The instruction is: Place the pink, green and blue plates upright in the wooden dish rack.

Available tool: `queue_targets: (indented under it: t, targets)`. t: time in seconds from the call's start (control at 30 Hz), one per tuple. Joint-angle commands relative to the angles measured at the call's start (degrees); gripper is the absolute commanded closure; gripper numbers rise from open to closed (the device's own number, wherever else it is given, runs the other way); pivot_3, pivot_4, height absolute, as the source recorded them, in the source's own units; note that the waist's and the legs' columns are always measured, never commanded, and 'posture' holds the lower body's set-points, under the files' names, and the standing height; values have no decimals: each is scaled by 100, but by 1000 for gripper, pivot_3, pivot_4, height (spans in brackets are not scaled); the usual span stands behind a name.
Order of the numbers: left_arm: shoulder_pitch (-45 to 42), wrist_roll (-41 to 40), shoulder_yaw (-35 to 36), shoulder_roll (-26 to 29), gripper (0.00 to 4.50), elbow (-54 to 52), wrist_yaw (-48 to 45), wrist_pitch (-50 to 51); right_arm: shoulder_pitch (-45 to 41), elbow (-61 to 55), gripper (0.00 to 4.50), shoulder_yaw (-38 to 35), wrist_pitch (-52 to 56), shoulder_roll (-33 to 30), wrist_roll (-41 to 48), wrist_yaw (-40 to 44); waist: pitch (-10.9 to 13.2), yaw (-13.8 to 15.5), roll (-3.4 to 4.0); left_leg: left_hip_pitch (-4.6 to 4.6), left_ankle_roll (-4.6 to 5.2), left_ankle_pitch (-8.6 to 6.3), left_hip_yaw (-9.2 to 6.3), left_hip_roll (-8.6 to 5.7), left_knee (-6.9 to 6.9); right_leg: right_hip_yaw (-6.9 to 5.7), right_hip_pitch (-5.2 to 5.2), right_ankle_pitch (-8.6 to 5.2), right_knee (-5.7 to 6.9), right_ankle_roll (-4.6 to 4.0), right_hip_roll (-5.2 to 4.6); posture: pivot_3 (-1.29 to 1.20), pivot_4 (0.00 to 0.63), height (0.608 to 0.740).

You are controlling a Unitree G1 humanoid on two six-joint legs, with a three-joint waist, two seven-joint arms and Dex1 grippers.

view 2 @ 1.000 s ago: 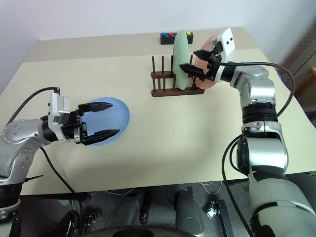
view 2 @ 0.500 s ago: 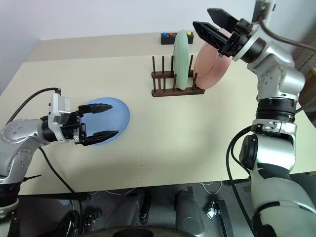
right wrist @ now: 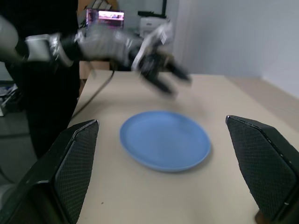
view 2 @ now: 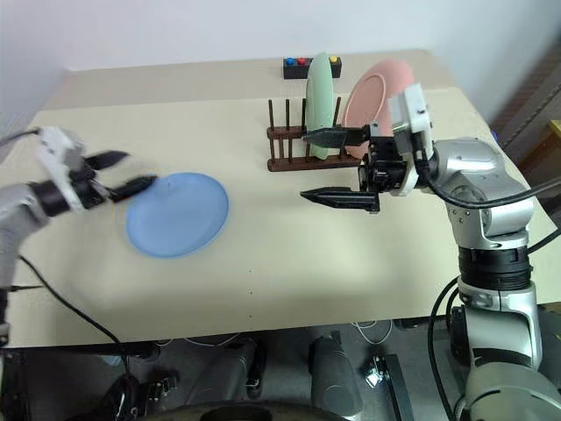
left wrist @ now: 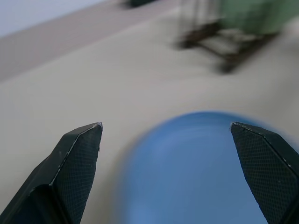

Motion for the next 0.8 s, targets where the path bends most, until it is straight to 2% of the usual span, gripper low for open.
queue_targets:
  t: [0.03,0.13,0.33,0.5,0.6,0.8]
  targets:
    - [-141,110,356,135,0,593,519,642,-101,-100,39,35,-72,57,32,-95,-1,7,1,0,0,0,0,0,-1,0,0,0,-1,0,-1,0,150,740]
    - [-295,60,360,76,0,735,944,1485,-147,-35,39,114,-41,124,42,-148,-1,28,-6,0,0,0,-4,0,0,-4,2,0,0,0,-1,0,150,740]
    - [-646,-355,147,-129,0,548,808,2774,-296,113,39,254,-88,220,-14,-198,-4,28,-14,-1,-1,0,-6,-3,4,-5,3,0,4,0,-3,0,150,740]
    - [-1099,-350,-162,-153,0,687,776,3303,-321,163,39,293,-61,260,-20,-254,-5,3,-16,-2,-7,4,-6,-3,4,-4,0,0,5,1,-2,0,150,740]
    - [-1202,-55,-775,59,0,770,685,3552,-296,172,39,274,-75,249,-58,-316,-5,-5,-16,-2,-12,6,-5,-3,3,-3,-1,0,6,1,-1,0,150,740]
    - [-1664,-119,-1247,-49,0,1287,392,4258,-196,98,39,245,-67,243,-30,-400,-5,11,-17,-3,-9,5,-3,-3,1,-1,-7,0,10,1,1,0,150,740]
